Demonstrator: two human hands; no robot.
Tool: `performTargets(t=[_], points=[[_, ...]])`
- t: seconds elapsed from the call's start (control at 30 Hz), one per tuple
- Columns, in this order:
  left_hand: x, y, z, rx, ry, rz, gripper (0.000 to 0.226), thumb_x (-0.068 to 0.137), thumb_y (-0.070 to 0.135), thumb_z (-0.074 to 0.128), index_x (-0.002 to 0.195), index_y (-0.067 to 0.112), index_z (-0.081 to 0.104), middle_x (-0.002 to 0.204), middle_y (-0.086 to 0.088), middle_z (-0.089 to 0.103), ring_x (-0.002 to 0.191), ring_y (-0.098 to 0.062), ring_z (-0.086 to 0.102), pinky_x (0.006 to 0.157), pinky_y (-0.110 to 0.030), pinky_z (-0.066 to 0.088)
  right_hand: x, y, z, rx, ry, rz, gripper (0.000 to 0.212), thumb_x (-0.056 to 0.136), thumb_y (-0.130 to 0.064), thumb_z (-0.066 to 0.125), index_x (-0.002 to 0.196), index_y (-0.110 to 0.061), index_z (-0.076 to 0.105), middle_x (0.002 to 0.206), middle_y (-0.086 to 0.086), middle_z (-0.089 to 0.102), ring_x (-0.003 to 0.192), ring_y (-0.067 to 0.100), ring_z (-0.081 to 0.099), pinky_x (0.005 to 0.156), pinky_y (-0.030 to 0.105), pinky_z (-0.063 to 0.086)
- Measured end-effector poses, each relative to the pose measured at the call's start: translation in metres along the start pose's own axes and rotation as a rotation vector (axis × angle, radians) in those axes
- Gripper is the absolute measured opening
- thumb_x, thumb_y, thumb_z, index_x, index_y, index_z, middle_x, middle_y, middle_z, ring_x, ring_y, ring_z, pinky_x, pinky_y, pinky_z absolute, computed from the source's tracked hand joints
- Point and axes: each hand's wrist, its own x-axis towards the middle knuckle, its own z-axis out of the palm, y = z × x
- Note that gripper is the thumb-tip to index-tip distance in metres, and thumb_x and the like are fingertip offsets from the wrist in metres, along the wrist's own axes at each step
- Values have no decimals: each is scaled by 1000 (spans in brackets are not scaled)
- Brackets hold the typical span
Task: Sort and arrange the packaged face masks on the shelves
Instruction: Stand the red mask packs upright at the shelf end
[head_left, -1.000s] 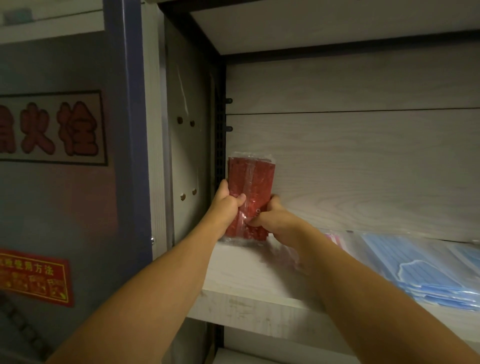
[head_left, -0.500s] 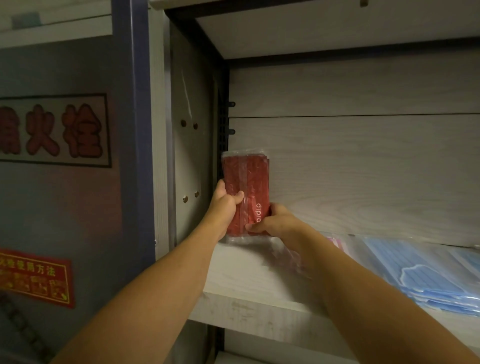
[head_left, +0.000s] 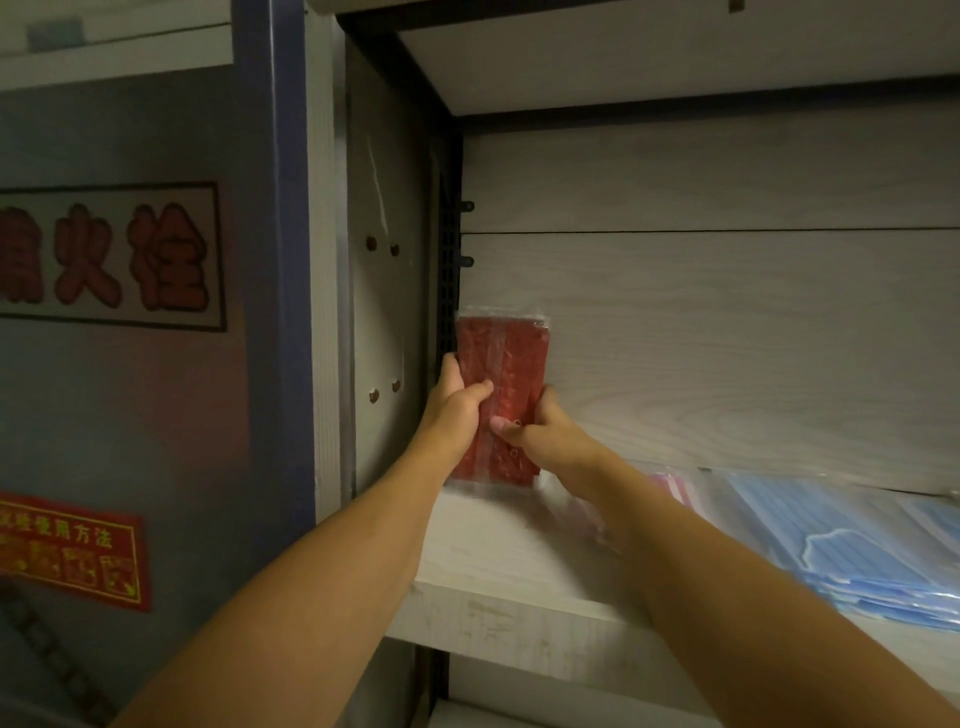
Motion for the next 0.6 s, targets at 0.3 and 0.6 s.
performTargets(t=[0.3,0.6], points=[[1,-4,1,33,44,80,49,98,21,50,143,27,31,137,-5,56,123,-22,57,106,-43,46,2,0,-2,20,33,-10,38,101,-5,56,132,-14,37,125,9,58,108,20,62,85,32,56],[0,-1,-1,81,65,-12,57,108,26,42,159,15,18,151,-1,38,139,-18,38,101,-27,32,2,0,-5,44,38,-30,44,98,-16,65,129,-17,34,125,2,58,113,19,61,96,36,54]])
